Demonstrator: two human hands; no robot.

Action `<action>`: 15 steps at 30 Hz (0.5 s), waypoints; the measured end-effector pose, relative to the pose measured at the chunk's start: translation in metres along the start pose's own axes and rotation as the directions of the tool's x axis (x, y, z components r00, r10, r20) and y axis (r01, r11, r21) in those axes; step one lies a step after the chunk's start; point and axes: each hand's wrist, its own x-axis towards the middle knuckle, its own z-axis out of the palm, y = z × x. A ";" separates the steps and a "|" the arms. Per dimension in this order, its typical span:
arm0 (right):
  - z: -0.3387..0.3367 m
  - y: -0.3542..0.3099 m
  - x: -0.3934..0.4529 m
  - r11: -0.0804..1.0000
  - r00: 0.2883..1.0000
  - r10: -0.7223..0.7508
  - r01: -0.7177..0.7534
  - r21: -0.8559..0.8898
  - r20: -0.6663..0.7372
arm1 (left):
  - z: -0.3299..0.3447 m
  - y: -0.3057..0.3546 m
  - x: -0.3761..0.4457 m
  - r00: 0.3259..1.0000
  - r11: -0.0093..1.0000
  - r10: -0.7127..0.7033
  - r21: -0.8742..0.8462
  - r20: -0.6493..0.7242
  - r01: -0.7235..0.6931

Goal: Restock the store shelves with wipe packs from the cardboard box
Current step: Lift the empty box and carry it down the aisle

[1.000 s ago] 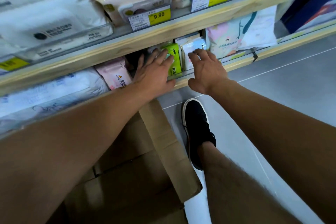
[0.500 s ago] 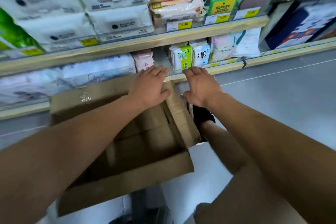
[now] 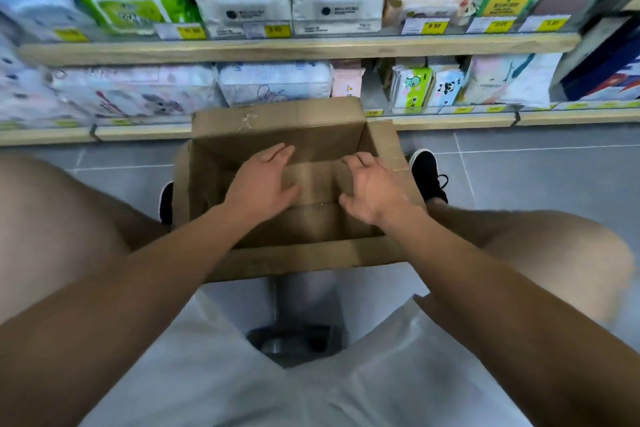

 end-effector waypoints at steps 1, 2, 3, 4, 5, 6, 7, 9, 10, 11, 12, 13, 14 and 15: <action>0.007 -0.005 0.000 1.000 1.000 -0.001 0.000 0.027 0.012 | 0.003 -0.011 -0.009 0.999 0.999 -0.047 -0.020 0.004 0.047; 0.014 -0.009 0.001 0.998 1.000 0.005 -0.006 0.058 0.026 | 0.005 -0.021 -0.016 0.996 0.995 -0.091 -0.038 0.005 0.091; 0.020 -0.012 0.003 0.995 0.999 0.015 -0.019 0.093 0.037 | 0.007 -0.032 -0.023 0.991 0.989 -0.134 -0.054 0.006 0.134; 0.024 -0.013 0.006 0.990 0.998 0.032 -0.038 0.135 0.045 | 0.010 -0.044 -0.029 0.984 0.982 -0.180 -0.065 0.009 0.180; 0.027 -0.013 0.009 0.981 0.997 0.060 -0.068 0.180 0.045 | 0.012 -0.055 -0.033 0.975 0.972 -0.222 -0.072 0.013 0.222; 0.029 -0.013 0.014 0.971 0.995 0.094 -0.099 0.217 0.036 | 0.014 -0.065 -0.036 0.965 0.962 -0.261 -0.077 0.016 0.261; 0.032 -0.012 0.019 0.962 0.992 0.123 -0.126 0.244 0.025 | 0.016 -0.075 -0.039 0.954 0.950 -0.301 -0.085 0.015 0.301; 0.038 -0.009 0.031 0.946 0.986 0.166 -0.164 0.279 0.017 | 0.021 -0.090 -0.042 0.926 0.920 -0.377 -0.111 0.014 0.376; 0.041 -0.008 0.037 0.940 0.982 0.187 -0.183 0.287 0.013 | 0.023 -0.097 -0.042 0.913 0.907 -0.407 -0.116 0.013 0.405; 0.045 -0.005 0.042 0.935 0.978 0.211 -0.203 0.290 0.006 | 0.025 -0.103 -0.042 0.899 0.892 -0.438 -0.119 0.015 0.437; 0.050 -0.002 0.047 0.931 0.972 0.236 -0.224 0.287 -0.006 | 0.028 -0.110 -0.042 0.883 0.875 -0.469 -0.122 0.021 0.468; 0.053 0.001 0.051 0.926 0.964 0.265 -0.249 0.283 -0.021 | 0.032 -0.117 -0.042 0.866 0.858 -0.499 -0.122 0.034 0.499; 0.057 0.004 0.054 0.919 0.954 0.297 -0.278 0.281 -0.028 | 0.036 -0.123 -0.042 0.849 0.842 -0.527 -0.111 0.046 0.528; 0.059 0.007 0.058 0.908 0.943 0.331 -0.310 0.280 -0.027 | 0.040 -0.129 -0.041 0.828 0.822 -0.557 -0.099 0.060 0.561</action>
